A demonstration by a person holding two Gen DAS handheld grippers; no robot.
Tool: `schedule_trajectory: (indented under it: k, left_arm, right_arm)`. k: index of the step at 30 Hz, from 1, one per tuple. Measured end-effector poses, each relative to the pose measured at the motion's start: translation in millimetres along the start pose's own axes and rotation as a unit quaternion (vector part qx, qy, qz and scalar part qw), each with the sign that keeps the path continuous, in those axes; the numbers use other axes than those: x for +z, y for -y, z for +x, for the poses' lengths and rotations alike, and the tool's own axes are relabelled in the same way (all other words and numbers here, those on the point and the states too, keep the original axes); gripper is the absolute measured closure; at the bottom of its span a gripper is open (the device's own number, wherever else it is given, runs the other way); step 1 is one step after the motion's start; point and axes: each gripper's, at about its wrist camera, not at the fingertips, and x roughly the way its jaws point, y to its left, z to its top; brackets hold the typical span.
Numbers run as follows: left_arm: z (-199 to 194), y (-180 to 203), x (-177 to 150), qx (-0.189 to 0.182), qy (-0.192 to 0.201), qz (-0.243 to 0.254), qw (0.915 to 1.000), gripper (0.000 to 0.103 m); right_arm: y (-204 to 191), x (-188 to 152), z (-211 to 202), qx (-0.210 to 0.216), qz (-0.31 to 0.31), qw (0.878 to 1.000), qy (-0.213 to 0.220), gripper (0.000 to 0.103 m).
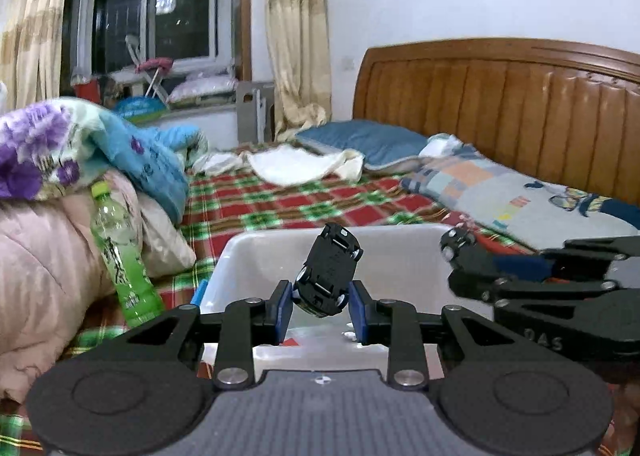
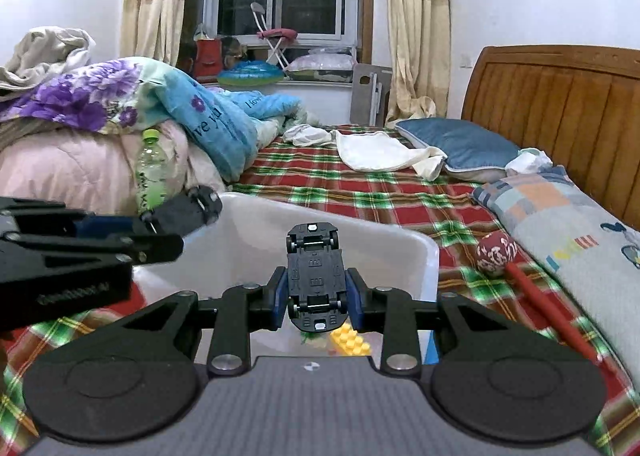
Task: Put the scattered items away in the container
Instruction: 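Carry both black cars over the white bin and open both tools to drop them, then grasp the blue-orange toy gun with the left tool while the right tool grasps a black car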
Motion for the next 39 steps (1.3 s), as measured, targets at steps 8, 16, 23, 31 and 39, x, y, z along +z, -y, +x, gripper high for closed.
schedule_trajectory:
  k: [8,16,23,31,39]
  left_arm:
    - [46.1,-3.4,1.7,0.005,-0.042,-0.021,0.9989,0.063]
    - [25.8,-6.1,-6.9,0.008,-0.024,-0.023,0.9994,0.049]
    - [-13.0,-10.8,-36.9,-0.003,-0.026,-0.022,0.9994,0.049]
    - [-45.5,-6.4,-87.6,0.005,-0.043,-0.006,0.999,0.048]
    - [-58.0,-2.9,-150.7,0.034,-0.099,-0.06,0.9927,0.048]
  right_arm:
    - [9.3,-4.8,33.5,0.0,0.011,0.999,-0.035,0.062]
    - [11.2,-7.2,22.3,-0.003,0.012,1.0,-0.023,0.049]
    - [7.9,-16.4,-10.3,-0.005,0.017,1.0,0.006,0.049]
    - [1.6,-51.3,-41.0,0.004,0.046,0.999,-0.003,0.049]
    - [-22.3,-107.0,-53.7,0.016,0.03,0.999,-0.036,0.049]
